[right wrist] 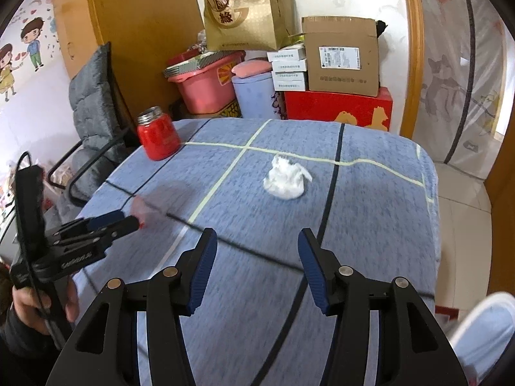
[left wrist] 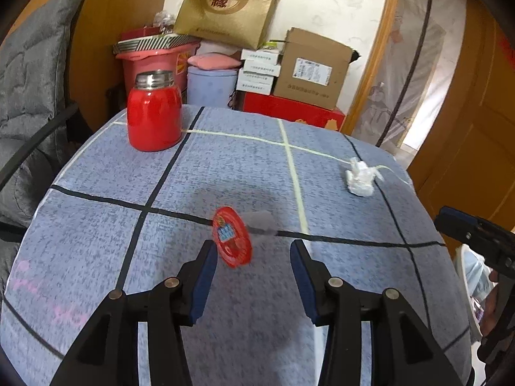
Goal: Collect trash
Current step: 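Grasp the red-lidded plastic cup with the left tool while the right tool grasps the white tissue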
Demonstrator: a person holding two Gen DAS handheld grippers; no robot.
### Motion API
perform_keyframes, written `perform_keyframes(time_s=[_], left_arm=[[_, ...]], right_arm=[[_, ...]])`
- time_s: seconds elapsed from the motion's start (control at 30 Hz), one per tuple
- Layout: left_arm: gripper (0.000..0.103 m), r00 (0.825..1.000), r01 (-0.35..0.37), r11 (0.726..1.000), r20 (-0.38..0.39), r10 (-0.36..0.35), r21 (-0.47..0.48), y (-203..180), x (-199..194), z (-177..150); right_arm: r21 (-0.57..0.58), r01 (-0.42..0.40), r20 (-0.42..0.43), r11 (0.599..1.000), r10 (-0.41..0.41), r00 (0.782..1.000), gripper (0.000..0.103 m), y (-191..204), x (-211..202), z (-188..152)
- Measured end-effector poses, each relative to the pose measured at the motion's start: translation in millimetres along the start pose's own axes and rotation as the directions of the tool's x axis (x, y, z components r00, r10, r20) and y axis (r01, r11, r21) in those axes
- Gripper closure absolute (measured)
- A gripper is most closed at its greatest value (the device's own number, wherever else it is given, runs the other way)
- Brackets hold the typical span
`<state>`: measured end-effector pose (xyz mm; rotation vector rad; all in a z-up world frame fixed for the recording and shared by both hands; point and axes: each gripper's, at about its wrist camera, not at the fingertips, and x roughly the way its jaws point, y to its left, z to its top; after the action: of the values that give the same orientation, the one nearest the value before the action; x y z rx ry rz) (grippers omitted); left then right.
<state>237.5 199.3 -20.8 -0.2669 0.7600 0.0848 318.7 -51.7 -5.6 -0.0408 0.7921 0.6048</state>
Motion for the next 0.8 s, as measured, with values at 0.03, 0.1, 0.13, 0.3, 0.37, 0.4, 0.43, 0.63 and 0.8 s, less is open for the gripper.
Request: perform_keyframes(time_s=[0.03,0.1,0.13,0.3,0.37,0.4,0.43,0.63,0.8], left_arm=[[0.055,1.000,0.001,1.000,-0.002,-0.001,-0.006,1.5,2.9,1.0],[0.055,1.000,0.003,1.000,-0.006,-0.003,-0.013,3.2,8.2,3.1],[0.055,1.000,0.001,1.000,-0.007,-0.001,-0.016,3.8,10.4,3.7],[0.055,1.000,0.003,1.000,-0.007,-0.003,-0.030,6.5,17.4,4.7],[0.055,1.000,0.004,1.000,-0.005,-0.004,-0.026,6.7,19.0,4.7],[0.056,1.000,0.003,1.000,-0.003,-0.003,-0.024,6.7,19.7,4.5],[0.060,1.000,-0.001,1.000,-0.004,0.001,-0.021,6.3,20.8,4.3],[0.076,1.000,-0.010,1.000,-0.004,0.010,0.019,-0.1,24.6,0.8],[0.079,1.000,0.002,0.999,0.012,-0.002,0.049,-6.0,20.3,-0.4]], right_arm=[[0.002,0.000,-0.004,1.000,0.000,1.000,0.050,-1.8,6.1,3.3],[0.005,0.002,-0.011,1.000,-0.002,1.000,0.050,-5.1,20.1,10.4],[0.006,0.003,-0.011,1.000,-0.003,1.000,0.050,-7.0,26.1,13.5],[0.012,0.011,-0.017,1.000,-0.011,1.000,0.050,-16.7,54.2,28.9],[0.021,0.014,-0.018,1.000,-0.014,1.000,0.050,-22.1,64.3,34.8],[0.027,0.016,-0.022,1.000,-0.015,1.000,0.050,-24.7,69.3,37.3],[0.033,0.017,-0.027,0.999,-0.016,1.000,0.050,-27.1,73.9,39.3],[0.041,0.009,-0.064,0.999,-0.006,0.998,0.050,-34.2,101.1,48.2],[0.041,-0.027,-0.076,0.999,0.030,0.997,0.077,-33.0,105.4,47.1]])
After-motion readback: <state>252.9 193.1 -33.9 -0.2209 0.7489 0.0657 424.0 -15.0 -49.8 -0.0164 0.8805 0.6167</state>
